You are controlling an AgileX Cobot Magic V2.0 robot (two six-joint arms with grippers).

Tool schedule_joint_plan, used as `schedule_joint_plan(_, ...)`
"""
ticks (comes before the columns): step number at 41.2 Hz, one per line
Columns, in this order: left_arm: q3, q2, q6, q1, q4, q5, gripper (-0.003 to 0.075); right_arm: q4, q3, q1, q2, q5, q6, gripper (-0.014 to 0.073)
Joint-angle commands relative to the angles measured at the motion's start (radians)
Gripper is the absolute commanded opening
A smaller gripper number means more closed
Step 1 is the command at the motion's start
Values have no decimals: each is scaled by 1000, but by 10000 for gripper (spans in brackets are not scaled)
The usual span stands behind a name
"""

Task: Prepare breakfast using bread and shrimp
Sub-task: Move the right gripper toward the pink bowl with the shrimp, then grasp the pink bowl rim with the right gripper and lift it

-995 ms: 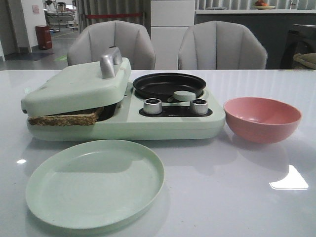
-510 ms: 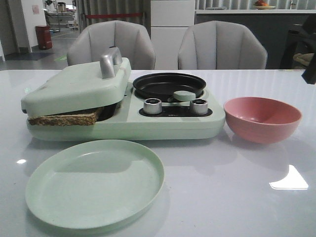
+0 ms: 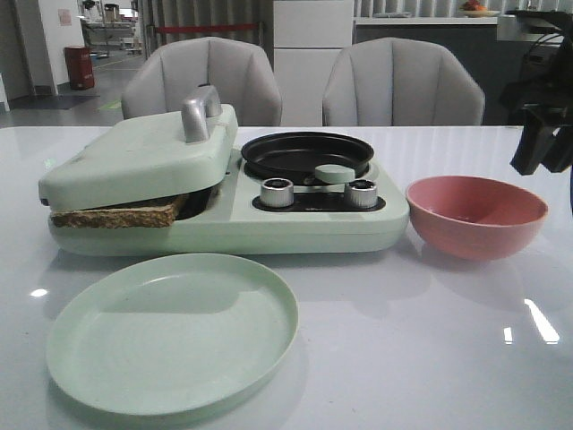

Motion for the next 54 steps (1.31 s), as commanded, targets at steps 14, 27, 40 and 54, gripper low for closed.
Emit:
schedule_joint_plan(14,-29,-1,-8,-8,-15,-81,278,1,-89,22,60,-27,-11,344)
schedule_joint_plan(27,-29,-1,-8,-8,-15,-81,278,4,-89,22,90,-56,-11,254)
schedule_joint_plan(40,-29,-1,-8,-8,-15,-81,278,4,-89,22,98,-58,-11,-13)
schedule_joint_plan(54,-29,-1,-8,-8,-15,-81,278,4,-89,22,27,-43,-11,-41)
